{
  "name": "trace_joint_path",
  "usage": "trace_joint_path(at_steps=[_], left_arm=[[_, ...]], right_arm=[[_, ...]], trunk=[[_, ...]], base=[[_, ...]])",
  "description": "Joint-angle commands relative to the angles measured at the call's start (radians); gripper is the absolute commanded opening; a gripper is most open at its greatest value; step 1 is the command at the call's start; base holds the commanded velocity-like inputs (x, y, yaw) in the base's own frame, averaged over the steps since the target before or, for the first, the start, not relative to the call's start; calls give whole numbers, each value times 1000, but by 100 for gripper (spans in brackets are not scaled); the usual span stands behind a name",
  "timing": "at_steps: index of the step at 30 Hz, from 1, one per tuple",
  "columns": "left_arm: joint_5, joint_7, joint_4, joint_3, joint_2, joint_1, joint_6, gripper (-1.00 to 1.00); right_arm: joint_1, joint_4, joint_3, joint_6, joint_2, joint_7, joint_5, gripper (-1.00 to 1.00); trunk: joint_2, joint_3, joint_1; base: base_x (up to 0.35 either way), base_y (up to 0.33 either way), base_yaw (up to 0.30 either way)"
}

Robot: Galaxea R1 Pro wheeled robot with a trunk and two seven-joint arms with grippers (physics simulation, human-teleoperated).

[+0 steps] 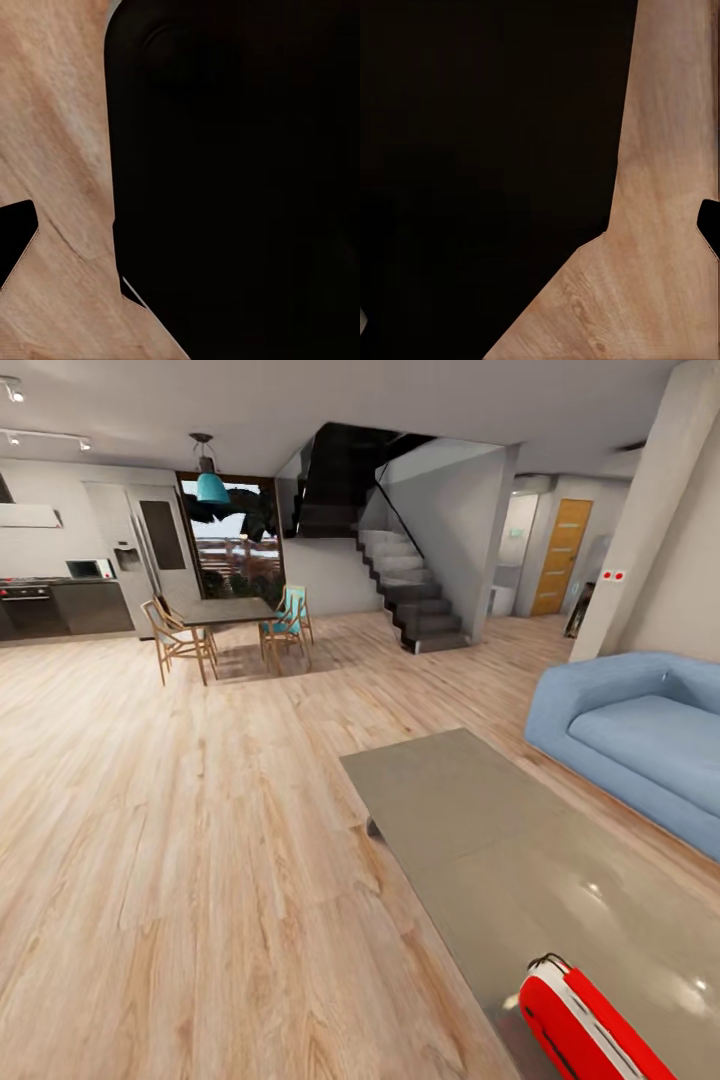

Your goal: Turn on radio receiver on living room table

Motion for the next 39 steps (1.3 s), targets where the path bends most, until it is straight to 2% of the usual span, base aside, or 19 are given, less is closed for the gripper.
trace_joint_path(at_steps=[1,21,39], left_arm=[[0,0,0,0,0,0,0,100],[0,1,0,0,0,0,-1,100],[0,3,0,0,0,0,-1,100]], right_arm=[[0,0,0,0,0,0,0,100],[0,0,0,-1,0,0,-1,100],[0,0,-6,-1,0,0,-8,100]], trunk=[[0,0,0],[0,0,0],[0,0,0]], base=[[322,0,0],[312,0,0],[24,0,-24]])
